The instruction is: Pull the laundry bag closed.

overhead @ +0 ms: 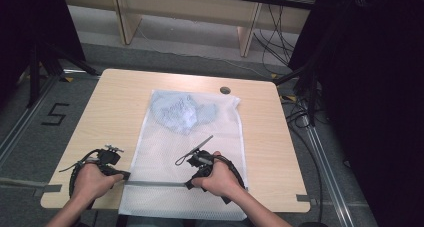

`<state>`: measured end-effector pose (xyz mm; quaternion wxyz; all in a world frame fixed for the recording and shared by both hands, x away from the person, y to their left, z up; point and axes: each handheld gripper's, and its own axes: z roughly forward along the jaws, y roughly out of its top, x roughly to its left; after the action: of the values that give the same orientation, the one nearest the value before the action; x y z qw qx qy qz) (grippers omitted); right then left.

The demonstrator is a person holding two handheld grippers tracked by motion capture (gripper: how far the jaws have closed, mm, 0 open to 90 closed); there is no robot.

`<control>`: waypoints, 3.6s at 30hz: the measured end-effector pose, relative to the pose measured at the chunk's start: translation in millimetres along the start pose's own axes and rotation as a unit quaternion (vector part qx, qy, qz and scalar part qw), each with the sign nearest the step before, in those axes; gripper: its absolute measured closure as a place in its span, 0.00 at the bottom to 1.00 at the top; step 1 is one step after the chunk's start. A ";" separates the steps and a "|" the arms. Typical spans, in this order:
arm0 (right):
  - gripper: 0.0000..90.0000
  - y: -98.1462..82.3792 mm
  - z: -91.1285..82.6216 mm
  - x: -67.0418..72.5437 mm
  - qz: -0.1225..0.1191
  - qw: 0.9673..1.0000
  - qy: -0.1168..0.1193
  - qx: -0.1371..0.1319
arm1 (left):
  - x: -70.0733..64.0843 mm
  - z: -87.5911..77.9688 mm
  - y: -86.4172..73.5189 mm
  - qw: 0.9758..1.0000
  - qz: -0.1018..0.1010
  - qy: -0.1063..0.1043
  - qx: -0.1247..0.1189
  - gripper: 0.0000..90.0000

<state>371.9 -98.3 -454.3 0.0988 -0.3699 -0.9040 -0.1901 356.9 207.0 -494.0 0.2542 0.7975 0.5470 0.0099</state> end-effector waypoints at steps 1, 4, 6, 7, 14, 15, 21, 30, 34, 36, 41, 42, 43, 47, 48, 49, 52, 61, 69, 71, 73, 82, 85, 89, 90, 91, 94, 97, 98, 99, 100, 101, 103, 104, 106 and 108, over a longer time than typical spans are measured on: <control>0.97 -0.5 -1.2 1.1 0.013 1.000 -0.004 0.005 | -1.7 0.1 -0.5 1.000 -0.013 -0.001 0.000 1.00; 0.97 -0.6 -2.5 2.3 0.022 1.000 0.010 0.003 | -1.3 0.1 -0.4 1.000 -0.010 0.000 0.000 1.00; 0.97 -0.8 -2.5 0.9 0.014 1.000 0.011 0.001 | -1.4 0.0 -0.4 1.000 -0.011 0.000 0.000 1.00; 0.97 -1.0 -2.5 0.7 0.011 1.000 0.007 0.002 | -0.6 0.1 -0.2 1.000 -0.004 -0.001 -0.001 1.00; 0.97 -3.4 -4.0 -0.7 0.021 1.000 0.005 0.001 | -0.6 0.0 -0.3 1.000 -0.004 -0.001 0.000 1.00; 0.97 -3.9 -4.2 -1.1 0.025 1.000 0.000 0.006 | -0.3 0.0 -0.1 1.000 -0.001 0.000 0.000 1.00; 0.97 -5.3 -5.4 -3.1 0.022 1.000 0.002 0.003 | -0.3 0.0 -0.1 1.000 -0.002 0.000 0.000 1.00; 0.97 -7.9 -8.6 -4.9 0.032 0.999 0.010 0.003 | -0.4 0.0 -0.2 1.000 -0.002 0.000 0.000 1.00; 0.97 -9.1 -8.8 -6.5 0.029 1.000 0.008 0.000 | -0.2 -0.1 -0.1 1.000 -0.001 0.000 0.000 1.00; 0.97 -9.5 -9.5 -6.7 0.035 0.999 0.003 0.001 | -0.5 0.0 -0.1 1.000 -0.002 0.000 0.000 1.00; 0.97 -11.7 -10.8 -10.3 0.028 1.000 -0.001 0.005 | -0.8 0.1 0.0 1.000 -0.002 0.001 0.000 1.00; 0.97 -12.5 -11.5 -11.4 0.029 0.999 -0.010 0.011 | -0.6 0.1 0.0 1.000 -0.001 0.001 0.000 1.00; 0.97 -12.0 -11.7 -9.3 0.041 0.999 0.004 0.002 | -0.6 0.1 0.0 1.000 -0.002 0.001 -0.001 1.00; 0.97 -13.1 -13.2 -11.6 0.042 0.999 0.000 0.000 | -0.6 0.2 0.0 1.000 -0.002 0.001 -0.001 1.00; 0.97 -13.2 -13.3 -11.2 0.047 0.999 0.000 0.001 | -0.6 0.1 -0.1 1.000 -0.002 0.001 0.000 1.00; 0.97 -13.7 -12.9 -10.7 0.051 0.999 0.002 -0.002 | -0.6 0.1 -0.1 1.000 -0.002 0.000 0.000 1.00; 0.97 -14.7 -14.2 -12.8 0.038 0.999 0.004 -0.001 | -0.5 0.0 -0.1 1.000 -0.002 0.000 0.000 1.00; 0.97 -17.3 -15.6 -14.0 0.050 0.999 0.006 -0.003 | -0.8 0.1 -0.1 1.000 -0.003 0.000 -0.001 1.00; 0.97 -19.2 -17.9 -17.5 0.046 0.999 -0.001 -0.001 | -0.4 0.0 -0.2 1.000 -0.002 0.000 -0.001 1.00; 0.97 -19.6 -18.1 -18.4 0.036 0.999 0.000 -0.003 | -0.7 0.1 -0.2 1.000 -0.003 0.000 -0.001 1.00; 0.97 -20.4 -18.4 -17.1 0.049 0.999 -0.002 -0.004 | -0.7 0.1 -0.1 1.000 -0.002 0.001 -0.001 1.00; 0.97 -23.7 -19.8 -19.4 0.050 0.999 0.006 -0.001 | -0.9 0.1 0.0 1.000 -0.002 0.001 0.000 1.00; 0.97 -24.8 -20.0 -20.4 0.054 0.999 0.001 0.002 | -0.8 0.0 0.0 1.000 0.000 0.002 0.000 1.00; 0.97 -26.9 -20.3 -22.6 0.053 0.999 0.002 0.001 | -0.8 0.0 0.0 1.000 0.001 0.003 0.000 1.00; 0.97 -27.3 -20.4 -22.3 0.054 0.999 0.002 0.001 | -0.8 0.0 0.0 1.000 0.000 0.002 0.000 1.00; 0.97 -27.5 -20.8 -22.4 0.057 0.998 -0.001 0.002 | -0.9 0.0 0.0 1.000 0.000 0.002 0.000 1.00; 0.97 -28.5 -21.5 -23.7 0.057 0.998 0.000 -0.003 | -0.8 0.0 0.0 1.000 0.000 0.002 0.000 1.00; 0.97 -29.2 -22.1 -24.3 0.056 0.998 0.002 -0.004 | -0.9 -0.1 0.0 1.000 -0.001 0.002 0.000 1.00; 0.97 -29.6 -22.6 -24.4 0.059 0.998 0.000 -0.004 | -1.0 0.0 0.0 1.000 -0.001 0.002 0.000 1.00; 0.97 -29.6 -23.6 -24.7 0.056 0.998 -0.001 0.000 | -0.8 -0.1 0.0 1.000 0.000 0.002 0.000 1.00; 0.97 -29.9 -23.8 -24.8 0.059 0.998 -0.002 0.000 | -0.8 0.0 0.0 1.000 -0.001 0.002 0.000 1.00; 0.97 -30.4 -23.9 -26.1 0.050 0.999 0.005 -0.001 | -0.9 0.0 0.0 1.000 -0.001 0.002 0.000 1.00; 0.97 -31.2 -24.6 -26.1 0.058 0.998 0.000 -0.001 | -0.8 0.0 0.0 1.000 0.000 0.002 0.000 1.00; 0.97 -31.8 -23.7 -25.4 0.063 0.998 0.001 -0.005 | -0.8 0.0 -0.1 1.000 -0.001 0.001 0.000 1.00; 0.97 -32.4 -25.1 -26.7 0.059 0.998 0.000 -0.003 | -0.8 0.1 -0.2 1.000 -0.003 0.001 -0.001 1.00; 0.97 -33.0 -25.6 -27.2 0.063 0.998 -0.002 0.000 | -0.9 0.0 0.0 1.000 -0.001 0.002 0.000 1.00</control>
<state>368.7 -147.7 -448.7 0.1092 -0.4266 -0.8790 -0.1828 356.6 206.2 -493.8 0.2532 0.7969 0.5484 0.0107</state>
